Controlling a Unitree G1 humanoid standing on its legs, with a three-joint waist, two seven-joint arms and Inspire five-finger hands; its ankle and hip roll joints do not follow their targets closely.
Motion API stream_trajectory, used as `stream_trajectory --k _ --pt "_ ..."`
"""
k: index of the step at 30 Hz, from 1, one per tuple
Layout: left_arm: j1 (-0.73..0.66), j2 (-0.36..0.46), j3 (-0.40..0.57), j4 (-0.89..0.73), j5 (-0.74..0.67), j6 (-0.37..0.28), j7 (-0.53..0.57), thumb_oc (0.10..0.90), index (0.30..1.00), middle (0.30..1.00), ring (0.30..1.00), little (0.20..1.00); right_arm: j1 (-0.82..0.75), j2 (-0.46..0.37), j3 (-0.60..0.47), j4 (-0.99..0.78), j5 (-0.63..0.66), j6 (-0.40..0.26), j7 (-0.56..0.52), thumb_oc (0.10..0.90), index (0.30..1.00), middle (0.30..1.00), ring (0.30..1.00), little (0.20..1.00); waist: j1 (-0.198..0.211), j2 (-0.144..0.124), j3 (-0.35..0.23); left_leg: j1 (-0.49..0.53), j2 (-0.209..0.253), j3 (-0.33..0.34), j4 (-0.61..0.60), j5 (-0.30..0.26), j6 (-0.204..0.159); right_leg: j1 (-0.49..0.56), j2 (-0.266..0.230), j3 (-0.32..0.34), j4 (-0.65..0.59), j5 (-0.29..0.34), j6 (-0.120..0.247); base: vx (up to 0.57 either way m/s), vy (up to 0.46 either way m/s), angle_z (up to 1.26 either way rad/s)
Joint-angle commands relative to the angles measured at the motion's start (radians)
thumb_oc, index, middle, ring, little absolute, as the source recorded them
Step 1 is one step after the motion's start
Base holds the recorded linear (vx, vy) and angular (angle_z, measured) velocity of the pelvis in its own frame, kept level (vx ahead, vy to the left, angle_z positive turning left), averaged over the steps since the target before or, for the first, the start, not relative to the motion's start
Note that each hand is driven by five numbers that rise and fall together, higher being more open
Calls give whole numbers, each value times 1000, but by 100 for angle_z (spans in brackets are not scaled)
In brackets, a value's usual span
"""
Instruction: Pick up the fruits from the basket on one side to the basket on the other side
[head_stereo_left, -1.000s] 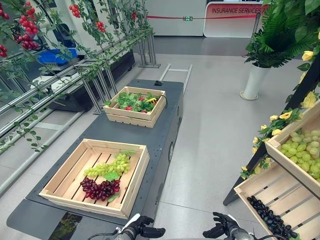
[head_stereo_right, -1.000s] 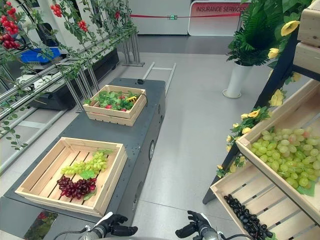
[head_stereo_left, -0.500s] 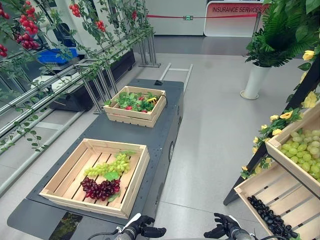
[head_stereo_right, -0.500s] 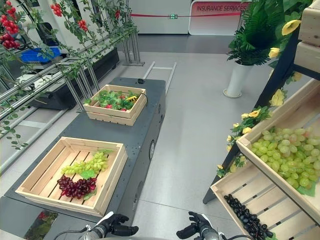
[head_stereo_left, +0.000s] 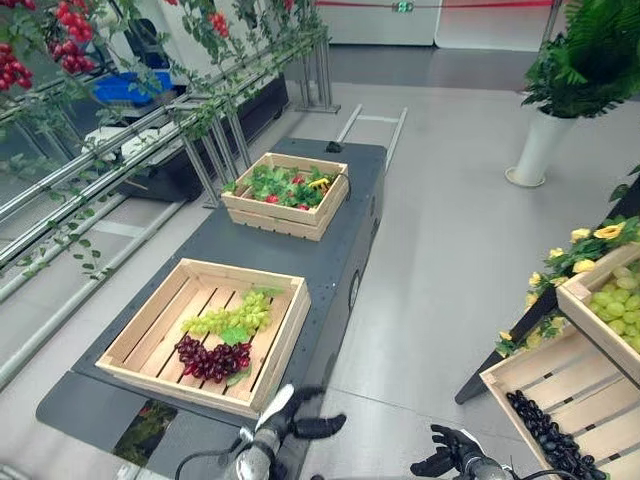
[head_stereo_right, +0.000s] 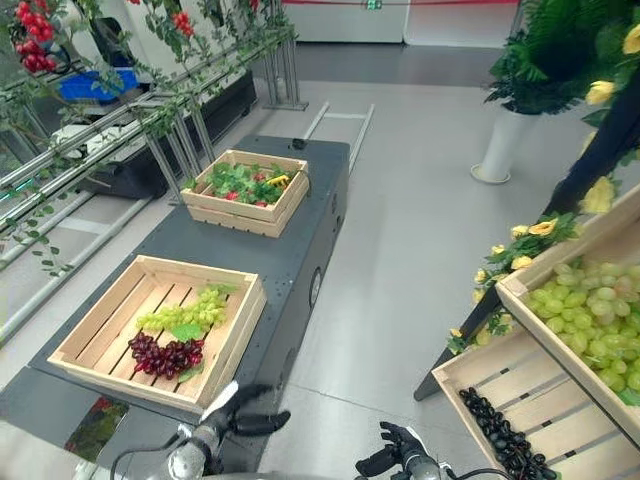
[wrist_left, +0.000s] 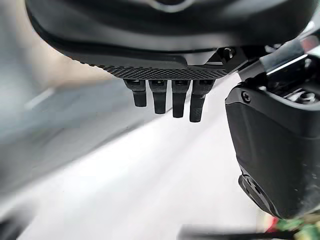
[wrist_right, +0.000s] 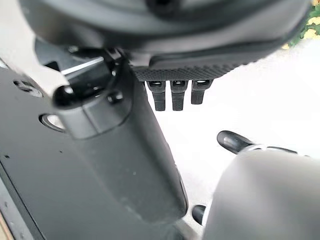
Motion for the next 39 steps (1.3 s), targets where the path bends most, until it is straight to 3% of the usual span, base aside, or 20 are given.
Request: stream_trajectory --k 1,7,10,16,19,22,23,27,35,39 --pt "-180 149 133 -160 98 -109 221 800 900 900 900 900 -52 -19 17 -3 -28 -49 44 800 900 900 900 900 21 -35 37 17 -74 11 9 -134 42 32 -11 -1 44 -116 -16 -5 88 14" --pt "-275 370 276 -248 -46 -39 198 800 900 900 900 900 -33 -57 15 -19 -27 -74 49 800 900 900 900 900 30 -29 33 11 -80 -7 9 -123 40 28 -17 -17 59 -121 -18 24 65 12" --pt "-313 412 329 -224 -113 -19 204 800 900 900 900 900 -26 -63 26 -34 -28 -74 56 800 900 900 900 900 29 -27 35 18 -82 -13 9 -121 39 31 -22 -23 68 -127 -16 80 63 13" --pt "-352 468 355 -200 -103 54 204 800 900 900 900 900 -16 -67 47 -74 17 -47 89 800 900 900 900 900 28 -26 53 2 -85 -15 55 -136 40 20 -32 -27 105 -141 -17 99 95 5" --pt "-392 501 340 -230 -84 108 227 800 900 900 900 900 -26 -83 60 -110 53 -60 102 800 900 900 900 900 29 -24 108 -54 -83 -13 107 -140 43 -42 -37 -29 189 -165 -28 -41 177 1" --pt "-511 558 291 -221 -98 168 264 800 900 900 900 900 -88 -107 82 -133 80 -96 110 800 900 900 900 900 27 -33 213 -155 -82 10 175 -135 48 -166 -37 -24 298 -180 -35 -258 150 7" --pt "-575 581 259 -207 -91 189 289 800 900 900 900 900 -120 -117 90 -131 84 -111 108 800 900 900 900 900 28 -39 263 -219 -85 16 239 -137 50 -235 -41 -22 365 -187 -41 -342 162 8" --pt "-714 639 173 -146 -44 275 262 800 900 900 900 900 -186 -142 106 -133 116 -143 94 800 900 900 900 900 36 -64 358 -379 -86 39 451 -184 55 -369 -61 -32 532 -219 -52 -194 126 23" --pt "-822 694 76 -20 30 361 217 800 900 900 900 900 -231 -193 106 -198 158 -186 117 800 900 900 900 900 22 -80 437 -576 -56 90 727 -288 67 -543 -103 -38 787 -307 -81 -58 139 12" --pt "-827 719 81 -7 31 389 211 800 900 900 900 900 -238 -199 99 -211 172 -182 119 800 900 900 900 900 27 -90 440 -647 -50 91 808 -318 72 -608 -107 -34 854 -324 -86 3 77 0"
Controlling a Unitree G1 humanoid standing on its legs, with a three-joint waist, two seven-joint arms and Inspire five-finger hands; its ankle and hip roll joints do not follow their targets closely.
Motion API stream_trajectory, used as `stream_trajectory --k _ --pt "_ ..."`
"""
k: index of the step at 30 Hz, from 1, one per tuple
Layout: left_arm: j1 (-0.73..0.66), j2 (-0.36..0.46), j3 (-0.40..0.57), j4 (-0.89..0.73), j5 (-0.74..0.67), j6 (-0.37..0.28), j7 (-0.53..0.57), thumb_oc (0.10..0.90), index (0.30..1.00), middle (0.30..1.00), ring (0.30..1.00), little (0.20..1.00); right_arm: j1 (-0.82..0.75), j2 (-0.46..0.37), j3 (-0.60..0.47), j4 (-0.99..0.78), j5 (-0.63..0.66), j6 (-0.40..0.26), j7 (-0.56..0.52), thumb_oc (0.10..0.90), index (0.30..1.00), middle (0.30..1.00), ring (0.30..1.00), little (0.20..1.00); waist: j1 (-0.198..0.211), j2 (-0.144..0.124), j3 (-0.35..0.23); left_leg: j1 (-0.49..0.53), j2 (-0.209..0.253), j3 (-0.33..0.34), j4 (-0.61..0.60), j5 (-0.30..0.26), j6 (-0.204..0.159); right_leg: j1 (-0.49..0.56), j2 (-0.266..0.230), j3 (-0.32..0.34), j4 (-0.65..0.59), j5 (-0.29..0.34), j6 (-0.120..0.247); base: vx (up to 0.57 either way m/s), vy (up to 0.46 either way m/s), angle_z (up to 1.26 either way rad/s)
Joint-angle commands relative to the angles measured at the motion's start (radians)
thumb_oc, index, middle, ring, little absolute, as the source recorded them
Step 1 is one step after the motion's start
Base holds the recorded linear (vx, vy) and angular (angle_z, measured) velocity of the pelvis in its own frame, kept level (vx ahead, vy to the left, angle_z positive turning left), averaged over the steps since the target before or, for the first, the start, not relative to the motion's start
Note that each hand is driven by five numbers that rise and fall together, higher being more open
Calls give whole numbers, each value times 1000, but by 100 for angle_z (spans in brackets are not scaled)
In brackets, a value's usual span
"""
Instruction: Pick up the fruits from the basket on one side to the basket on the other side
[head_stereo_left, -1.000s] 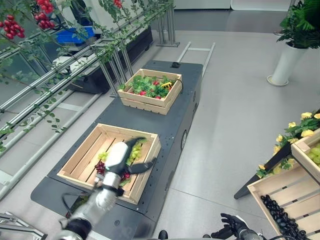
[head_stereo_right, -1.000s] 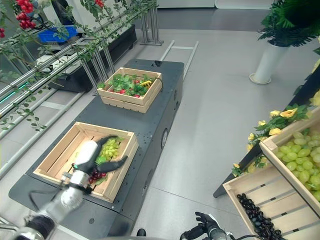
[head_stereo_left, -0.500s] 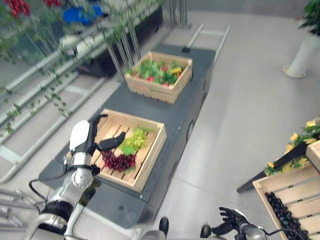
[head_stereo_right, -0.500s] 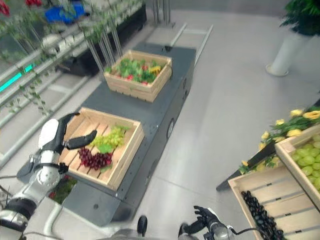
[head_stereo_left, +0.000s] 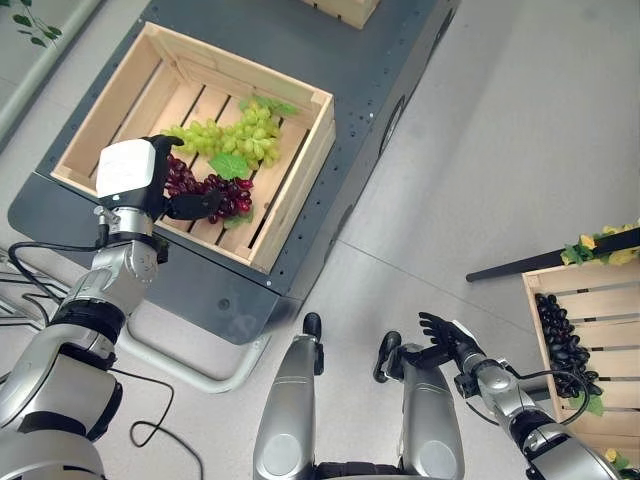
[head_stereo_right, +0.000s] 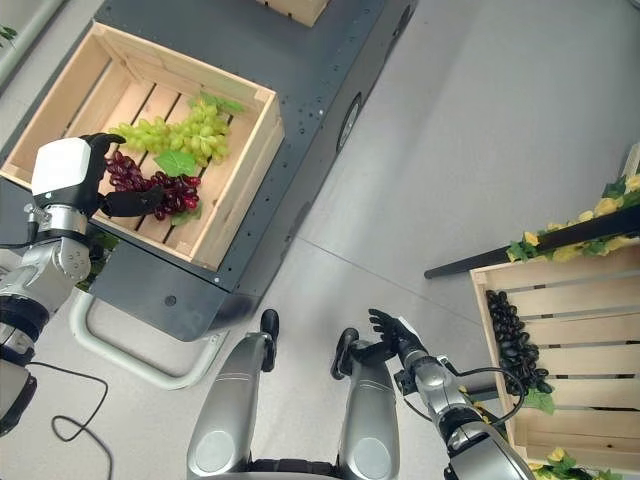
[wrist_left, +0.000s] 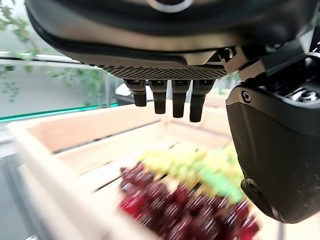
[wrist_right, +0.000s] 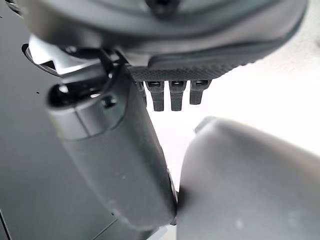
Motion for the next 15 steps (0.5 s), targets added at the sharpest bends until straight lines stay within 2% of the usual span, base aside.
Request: stream_trajectory --k 1,8,15 --pt "-75 145 109 -34 9 22 44 800 900 900 900 900 64 -60 14 -54 52 -48 29 800 900 900 900 900 -7 -1 -10 29 -25 60 32 -123 55 49 43 -15 -40 9 -44 18 66 -3" --pt "-137 206 72 -28 44 87 19 800 900 900 900 900 68 -86 16 -100 58 -31 39 800 900 900 900 900 -10 -15 -10 -71 -12 62 94 -141 63 -51 42 -19 21 6 -44 17 46 5" --pt "-194 223 6 -46 92 57 -18 800 900 900 900 900 58 -99 14 -104 74 -35 38 800 900 900 900 900 -8 -21 -10 -110 -12 56 119 -152 68 -87 42 -24 41 6 -41 19 18 3"
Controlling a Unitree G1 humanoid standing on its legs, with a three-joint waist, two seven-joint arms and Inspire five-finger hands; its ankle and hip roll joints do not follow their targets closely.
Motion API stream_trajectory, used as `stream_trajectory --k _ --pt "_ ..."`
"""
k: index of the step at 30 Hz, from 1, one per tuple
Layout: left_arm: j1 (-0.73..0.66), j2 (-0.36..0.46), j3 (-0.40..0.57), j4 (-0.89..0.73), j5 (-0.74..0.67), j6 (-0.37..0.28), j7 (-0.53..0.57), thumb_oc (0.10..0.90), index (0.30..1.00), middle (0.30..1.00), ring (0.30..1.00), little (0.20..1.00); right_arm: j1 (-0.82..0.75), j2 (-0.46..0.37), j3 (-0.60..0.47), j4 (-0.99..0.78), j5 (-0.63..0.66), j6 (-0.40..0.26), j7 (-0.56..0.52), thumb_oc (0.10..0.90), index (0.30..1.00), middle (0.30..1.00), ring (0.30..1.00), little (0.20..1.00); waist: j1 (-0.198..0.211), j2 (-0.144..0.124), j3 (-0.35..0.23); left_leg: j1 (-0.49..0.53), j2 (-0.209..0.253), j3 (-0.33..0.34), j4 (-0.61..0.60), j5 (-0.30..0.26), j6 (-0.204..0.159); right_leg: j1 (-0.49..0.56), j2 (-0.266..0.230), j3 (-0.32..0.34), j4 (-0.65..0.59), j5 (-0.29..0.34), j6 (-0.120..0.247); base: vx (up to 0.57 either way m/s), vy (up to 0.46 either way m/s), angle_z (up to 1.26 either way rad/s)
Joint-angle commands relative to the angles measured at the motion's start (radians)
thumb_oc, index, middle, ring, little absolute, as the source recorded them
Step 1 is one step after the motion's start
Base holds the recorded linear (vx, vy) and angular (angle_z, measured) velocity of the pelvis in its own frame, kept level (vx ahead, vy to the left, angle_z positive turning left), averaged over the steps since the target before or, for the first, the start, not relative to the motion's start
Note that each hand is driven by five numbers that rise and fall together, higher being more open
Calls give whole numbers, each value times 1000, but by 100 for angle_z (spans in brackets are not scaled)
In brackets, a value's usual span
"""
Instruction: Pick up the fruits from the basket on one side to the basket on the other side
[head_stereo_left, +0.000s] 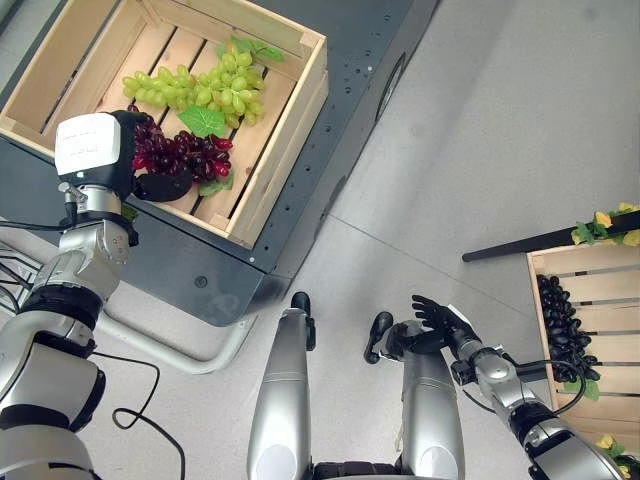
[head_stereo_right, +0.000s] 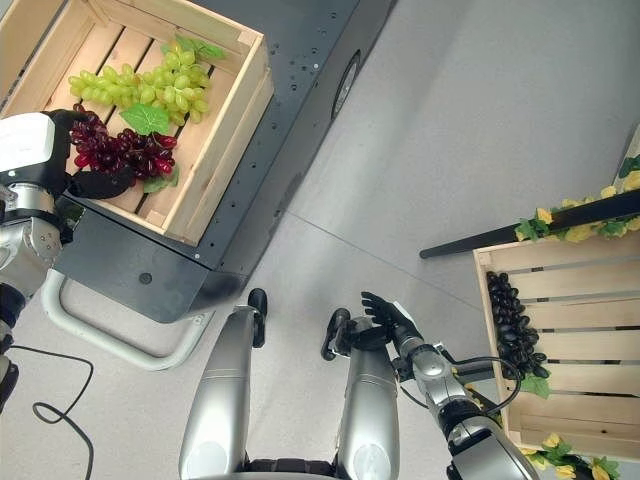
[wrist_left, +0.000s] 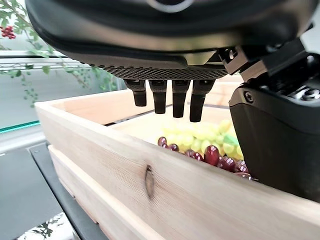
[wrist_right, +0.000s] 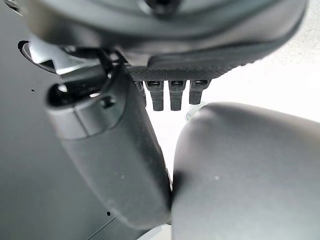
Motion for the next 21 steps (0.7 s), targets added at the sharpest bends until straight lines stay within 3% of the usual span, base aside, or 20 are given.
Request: stream_trajectory --k 1,7,9,19,21 --pt "-104 148 25 -44 64 -1 17 800 900 900 900 900 64 -76 13 -25 42 -33 28 800 900 900 900 900 3 1 -14 80 -37 88 -10 -135 79 77 37 -1 -76 38 -18 41 36 4" --pt "-151 169 -44 -43 179 9 -17 800 900 900 900 900 59 -85 16 -59 57 -33 38 800 900 900 900 900 -5 -7 -14 57 -33 91 5 -143 84 52 39 0 -71 45 -12 34 29 0" --pt "-197 175 -111 -49 212 12 -74 800 900 900 900 900 53 -87 20 -65 70 -28 38 800 900 900 900 900 -10 -7 -14 40 -30 94 9 -143 87 33 38 3 -67 51 -9 40 27 -2" --pt "-252 169 -210 -37 247 59 -234 800 900 900 900 900 35 -99 11 -61 104 -16 39 800 900 900 900 900 -22 -8 -14 -15 -30 97 3 -135 87 -25 43 1 -83 75 1 0 0 0" --pt "-263 162 -228 -22 254 92 -280 800 900 900 900 900 37 -103 6 -53 119 -17 36 800 900 900 900 900 -26 -13 -14 -36 -29 96 11 -135 87 -44 45 -2 -80 79 2 0 0 0"
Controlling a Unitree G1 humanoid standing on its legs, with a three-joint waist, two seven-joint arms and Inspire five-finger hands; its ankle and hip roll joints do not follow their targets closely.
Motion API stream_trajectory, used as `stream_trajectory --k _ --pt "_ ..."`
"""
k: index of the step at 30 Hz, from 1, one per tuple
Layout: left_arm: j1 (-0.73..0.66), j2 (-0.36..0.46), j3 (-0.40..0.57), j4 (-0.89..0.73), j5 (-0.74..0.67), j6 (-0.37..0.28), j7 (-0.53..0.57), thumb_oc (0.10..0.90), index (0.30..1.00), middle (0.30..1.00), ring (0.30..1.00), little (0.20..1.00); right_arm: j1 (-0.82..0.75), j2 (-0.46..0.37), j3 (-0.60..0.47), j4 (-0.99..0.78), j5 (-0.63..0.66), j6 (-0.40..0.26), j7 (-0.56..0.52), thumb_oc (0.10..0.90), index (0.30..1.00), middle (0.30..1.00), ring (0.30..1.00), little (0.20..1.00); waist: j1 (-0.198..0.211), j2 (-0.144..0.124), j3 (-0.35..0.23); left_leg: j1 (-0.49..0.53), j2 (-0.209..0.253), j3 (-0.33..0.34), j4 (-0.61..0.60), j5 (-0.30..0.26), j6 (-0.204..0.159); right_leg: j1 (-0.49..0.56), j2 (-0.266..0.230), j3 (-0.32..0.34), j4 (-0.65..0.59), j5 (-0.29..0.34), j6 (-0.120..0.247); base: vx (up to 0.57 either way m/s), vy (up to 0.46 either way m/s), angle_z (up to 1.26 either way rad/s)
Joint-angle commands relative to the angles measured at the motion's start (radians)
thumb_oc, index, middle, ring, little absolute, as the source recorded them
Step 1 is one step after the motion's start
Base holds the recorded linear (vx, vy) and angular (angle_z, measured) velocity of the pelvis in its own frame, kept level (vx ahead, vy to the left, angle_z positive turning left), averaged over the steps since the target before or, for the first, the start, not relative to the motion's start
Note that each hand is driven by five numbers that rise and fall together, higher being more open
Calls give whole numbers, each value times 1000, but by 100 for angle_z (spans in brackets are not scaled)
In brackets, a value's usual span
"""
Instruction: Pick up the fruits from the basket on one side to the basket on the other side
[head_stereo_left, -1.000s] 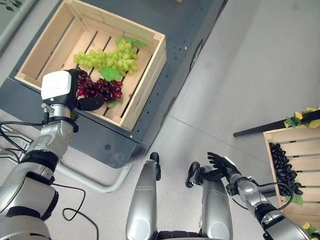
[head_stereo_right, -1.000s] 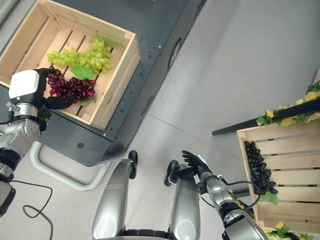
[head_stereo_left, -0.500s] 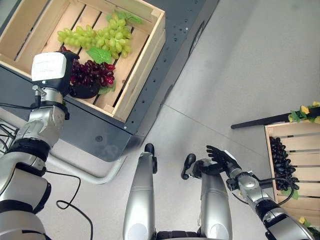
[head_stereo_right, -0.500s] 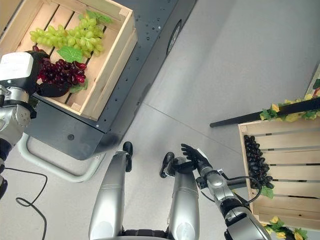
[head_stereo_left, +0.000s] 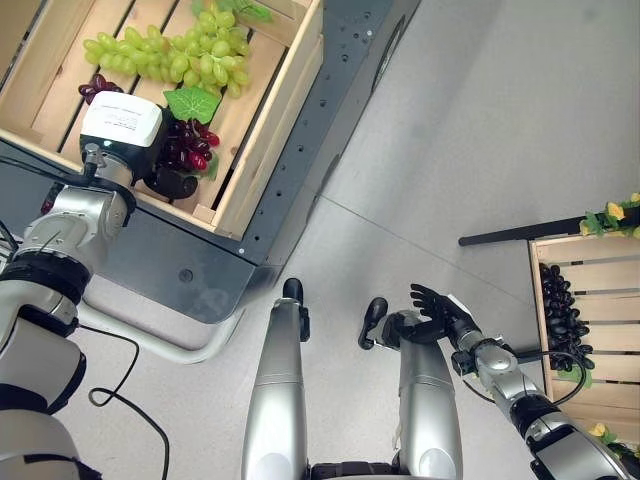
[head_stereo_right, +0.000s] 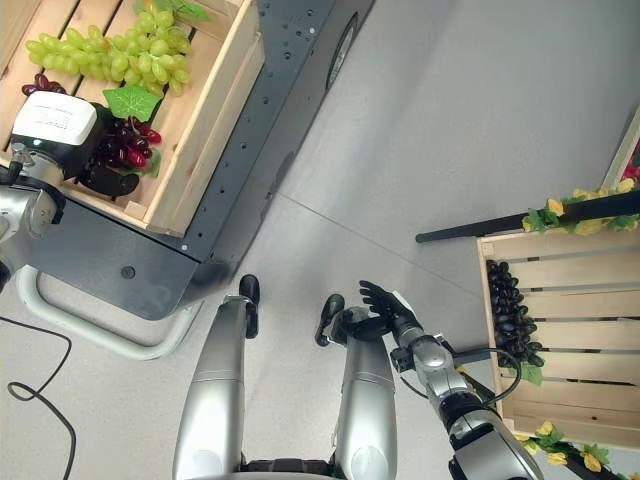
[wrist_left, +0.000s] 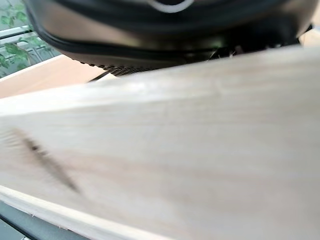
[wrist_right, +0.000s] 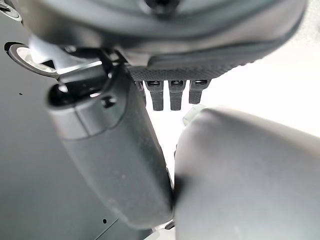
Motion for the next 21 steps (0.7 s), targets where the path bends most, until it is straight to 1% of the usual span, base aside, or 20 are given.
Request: stream_trajectory --k 1,2,3,4,7,8,12,13,14,15,17,21 --pt "-77 91 -23 16 29 67 -52 800 900 900 900 900 62 -95 5 -21 59 -17 16 800 900 900 900 900 1 10 -13 76 -34 100 -30 -121 76 54 39 -3 -91 69 -7 0 0 0" --pt "-82 87 -27 23 28 88 -65 800 900 900 900 900 64 -97 4 -19 65 -17 15 800 900 900 900 900 0 7 -13 68 -34 100 -28 -120 77 47 39 -5 -88 70 -7 0 0 0" --pt "-82 87 -27 23 28 88 -65 800 900 900 900 900 64 -97 4 -19 65 -17 15 800 900 900 900 900 0 7 -13 68 -34 100 -28 -120 77 47 39 -5 -88 70 -7 0 0 0" --pt "-97 78 -40 47 47 139 -93 800 900 900 900 900 70 -100 1 -20 77 -22 14 800 900 900 900 900 -4 0 -13 45 -34 97 -20 -120 77 25 40 -8 -82 74 -5 0 0 0" --pt "-121 68 -61 81 63 194 -139 800 900 900 900 900 73 -98 -3 -22 98 -29 15 800 900 900 900 900 -6 -11 -13 12 -34 91 -6 -123 81 -5 39 -13 -75 80 -2 0 0 0" --pt "-133 60 -71 99 67 224 -173 800 900 900 900 900 73 -96 -1 -24 109 -35 16 800 900 900 900 900 -7 -17 -13 -3 -32 88 3 -126 84 -18 38 -16 -70 81 0 -18 6 3" --pt "-133 40 -84 121 84 225 -235 800 900 900 900 900 70 -86 5 -29 126 -42 16 800 900 900 900 900 -7 -26 -13 -12 -28 86 10 -132 88 -28 37 -19 -63 82 5 -6 3 2" --pt "-132 32 -91 125 85 220 -246 715 773 773 773 773 65 -85 2 -31 130 -43 22 800 900 900 900 900 -8 -27 -13 -21 -30 85 13 -132 88 -36 36 -21 -56 81 4 0 0 0" --pt "-129 24 -94 125 91 216 -239 427 340 340 340 340 59 -82 3 -33 133 -40 24 800 900 900 900 900 -8 -28 -13 -19 -31 86 9 -132 88 -35 37 -21 -56 80 4 0 0 0" --pt "-125 17 -94 125 95 211 -234 400 300 300 300 300 56 -79 5 -35 135 -44 25 800 900 900 900 900 -9 -28 -13 -17 -32 86 7 -132 87 -35 37 -20 -55 79 5 0 0 0" --pt "-130 5 -106 136 94 165 -202 400 300 300 300 300 42 -72 9 -34 145 -57 25 800 900 900 900 900 -12 -26 -13 -8 -32 91 5 -136 88 -27 38 -18 -58 78 6 -36 14 0" --pt "-129 4 -107 133 78 117 -157 400 300 300 300 300 37 -67 8 -36 150 -61 27 800 900 900 900 900 -13 -19 -13 11 -32 98 -2 -138 85 -12 39 -13 -66 80 9 -8 3 0"
